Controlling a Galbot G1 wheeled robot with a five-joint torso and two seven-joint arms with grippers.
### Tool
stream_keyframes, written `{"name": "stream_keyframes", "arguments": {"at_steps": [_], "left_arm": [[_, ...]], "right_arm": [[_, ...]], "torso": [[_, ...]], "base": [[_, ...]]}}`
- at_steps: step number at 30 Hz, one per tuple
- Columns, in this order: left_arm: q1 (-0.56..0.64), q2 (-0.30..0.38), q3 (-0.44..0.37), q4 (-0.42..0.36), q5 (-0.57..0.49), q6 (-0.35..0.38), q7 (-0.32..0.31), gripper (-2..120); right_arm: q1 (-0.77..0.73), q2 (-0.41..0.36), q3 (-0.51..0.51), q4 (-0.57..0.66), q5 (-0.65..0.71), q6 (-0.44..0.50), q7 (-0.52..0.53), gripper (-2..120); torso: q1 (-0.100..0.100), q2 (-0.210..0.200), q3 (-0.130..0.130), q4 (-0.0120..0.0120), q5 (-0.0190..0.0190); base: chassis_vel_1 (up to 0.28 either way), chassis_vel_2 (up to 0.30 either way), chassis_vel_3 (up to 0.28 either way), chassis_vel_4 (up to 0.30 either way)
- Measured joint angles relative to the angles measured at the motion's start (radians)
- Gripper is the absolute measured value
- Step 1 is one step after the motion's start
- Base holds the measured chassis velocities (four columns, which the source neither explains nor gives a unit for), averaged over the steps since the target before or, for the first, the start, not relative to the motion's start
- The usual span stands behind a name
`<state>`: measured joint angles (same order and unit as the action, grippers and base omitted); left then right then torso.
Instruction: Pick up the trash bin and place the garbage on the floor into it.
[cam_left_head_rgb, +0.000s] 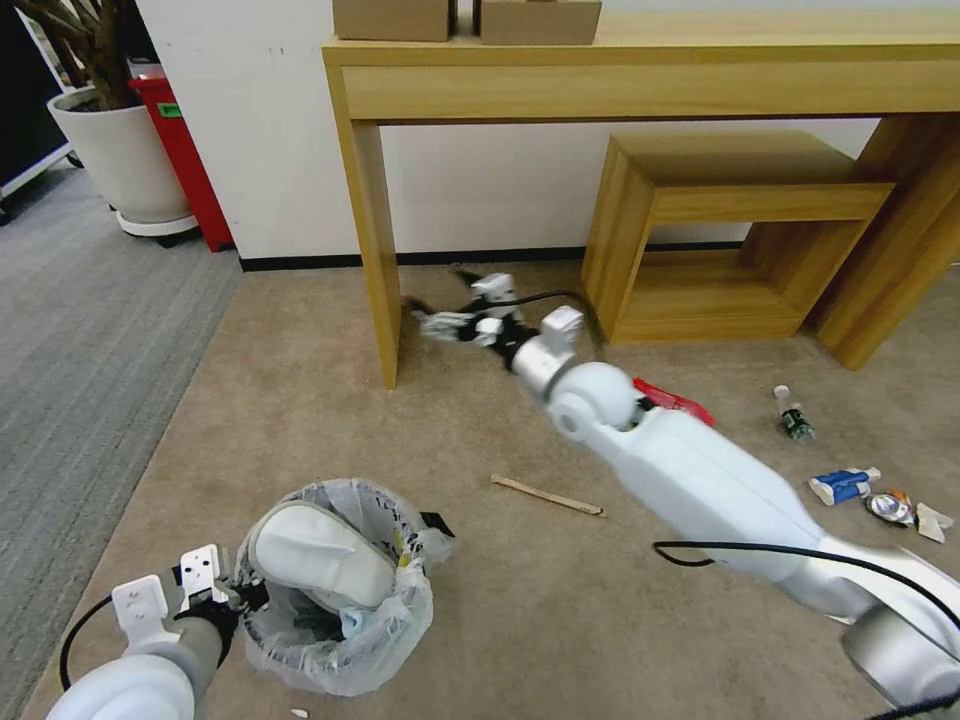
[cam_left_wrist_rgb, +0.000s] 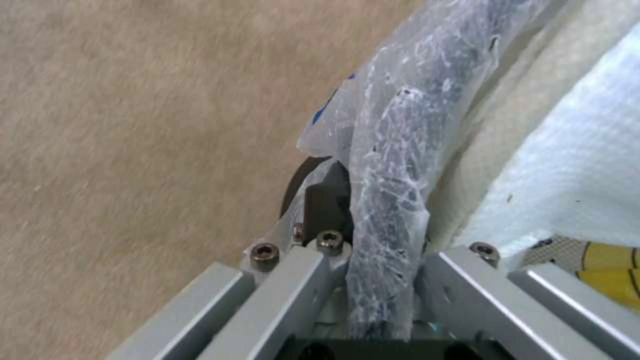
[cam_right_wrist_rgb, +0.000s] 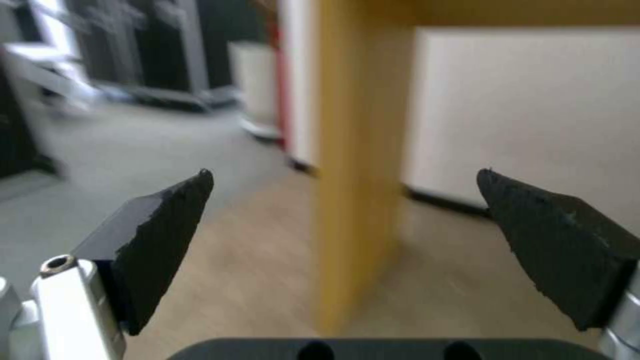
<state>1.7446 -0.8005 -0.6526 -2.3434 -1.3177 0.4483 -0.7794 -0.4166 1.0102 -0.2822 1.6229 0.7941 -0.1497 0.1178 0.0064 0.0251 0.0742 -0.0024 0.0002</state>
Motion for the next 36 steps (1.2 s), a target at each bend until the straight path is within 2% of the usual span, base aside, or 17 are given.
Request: {"name": "stream_keyframes", "arguments": {"at_steps": [3, 5, 7, 8, 10, 11, 12, 15, 22, 25, 29, 33, 36], "left_arm": [[-0.001, 0.031, -0.023, -0.016, -0.052, 0.010, -0.010, 0], [-0.002, 0.038, -0.025, -0.019, -0.062, 0.011, -0.012, 0], [-0.004, 0.046, -0.029, -0.025, -0.084, 0.013, -0.018, 0], [-0.004, 0.046, -0.029, -0.025, -0.084, 0.013, -0.018, 0], [-0.003, 0.048, -0.032, -0.031, -0.090, 0.013, -0.018, 0], [0.000, 0.048, -0.036, -0.034, -0.090, 0.013, -0.017, 0], [0.000, 0.048, -0.036, -0.034, -0.090, 0.013, -0.017, 0], [0.003, 0.048, -0.046, -0.037, -0.079, 0.018, 0.000, 0], [-0.007, 0.012, -0.054, -0.044, -0.035, 0.020, 0.032, 0], [-0.013, -0.004, -0.056, -0.045, -0.022, 0.023, 0.041, 0], [-0.026, -0.022, -0.086, -0.054, -0.035, 0.029, 0.041, 0], [-0.022, -0.020, -0.113, -0.065, -0.073, 0.058, 0.014, 0], [-0.019, -0.022, -0.142, -0.090, -0.156, 0.090, -0.033, 0]], "right_arm": [[-0.100, -0.041, 0.089, 0.048, -0.029, -0.070, 0.067, 100], [-0.126, -0.049, 0.115, 0.054, -0.052, -0.073, 0.071, 100], [-0.211, -0.071, 0.202, 0.075, -0.124, -0.073, 0.072, 100], [-0.211, -0.071, 0.202, 0.075, -0.124, -0.073, 0.072, 100], [-0.283, -0.082, 0.284, 0.101, -0.144, -0.080, 0.070, 100], [-0.331, -0.083, 0.336, 0.116, -0.150, -0.097, 0.075, 100], [-0.331, -0.083, 0.336, 0.116, -0.150, -0.097, 0.075, 100], [-0.446, -0.073, 0.442, 0.157, -0.143, -0.139, 0.130, 100], [-0.604, -0.030, 0.571, 0.183, -0.207, -0.148, 0.135, 100], [-0.664, -0.001, 0.623, 0.183, -0.232, -0.127, 0.133, 100], [-0.750, 0.052, 0.707, 0.180, -0.280, -0.051, 0.125, 100], [-0.820, 0.095, 0.775, 0.202, -0.303, 0.005, 0.125, 100], [-0.889, 0.128, 0.825, 0.217, -0.391, 0.106, 0.128, 100]], "torso": [[0.000, 0.000, 0.000, 0.0001, 0.0003], [0.000, 0.000, 0.000, 0.0002, 0.0001], [0.000, 0.000, 0.000, 0.0002, 0.0003], [0.000, 0.000, 0.000, 0.0002, 0.0003], [0.000, 0.000, 0.000, 0.0003, 0.0000], [0.000, 0.000, 0.000, 0.0003, 0.0000], [0.000, 0.000, 0.000, 0.0003, 0.0000], [0.000, 0.000, 0.000, 0.0002, 0.0000], [0.000, 0.000, 0.000, 0.0005, -0.0001], [0.000, 0.000, 0.000, 0.0004, -0.0003], [0.000, 0.000, 0.000, 0.0003, -0.0001], [0.000, 0.000, 0.000, 0.0003, -0.0002], [0.000, 0.000, 0.000, 0.0002, -0.0002]], "base": [[0.000, 0.000, 0.000, 0.000], [0.000, 0.000, 0.000, 0.000], [0.000, 0.000, 0.000, 0.000], [0.000, 0.000, 0.000, 0.000], [0.000, 0.000, 0.000, 0.000], [0.000, 0.000, 0.000, 0.000], [0.000, 0.000, 0.000, 0.000], [0.000, 0.000, 0.000, 0.000], [0.000, 0.000, 0.000, 0.000], [0.000, 0.000, 0.000, 0.000], [0.000, 0.000, 0.000, 0.000], [0.000, 0.000, 0.000, 0.000], [0.000, 0.000, 0.000, 0.000]]}}
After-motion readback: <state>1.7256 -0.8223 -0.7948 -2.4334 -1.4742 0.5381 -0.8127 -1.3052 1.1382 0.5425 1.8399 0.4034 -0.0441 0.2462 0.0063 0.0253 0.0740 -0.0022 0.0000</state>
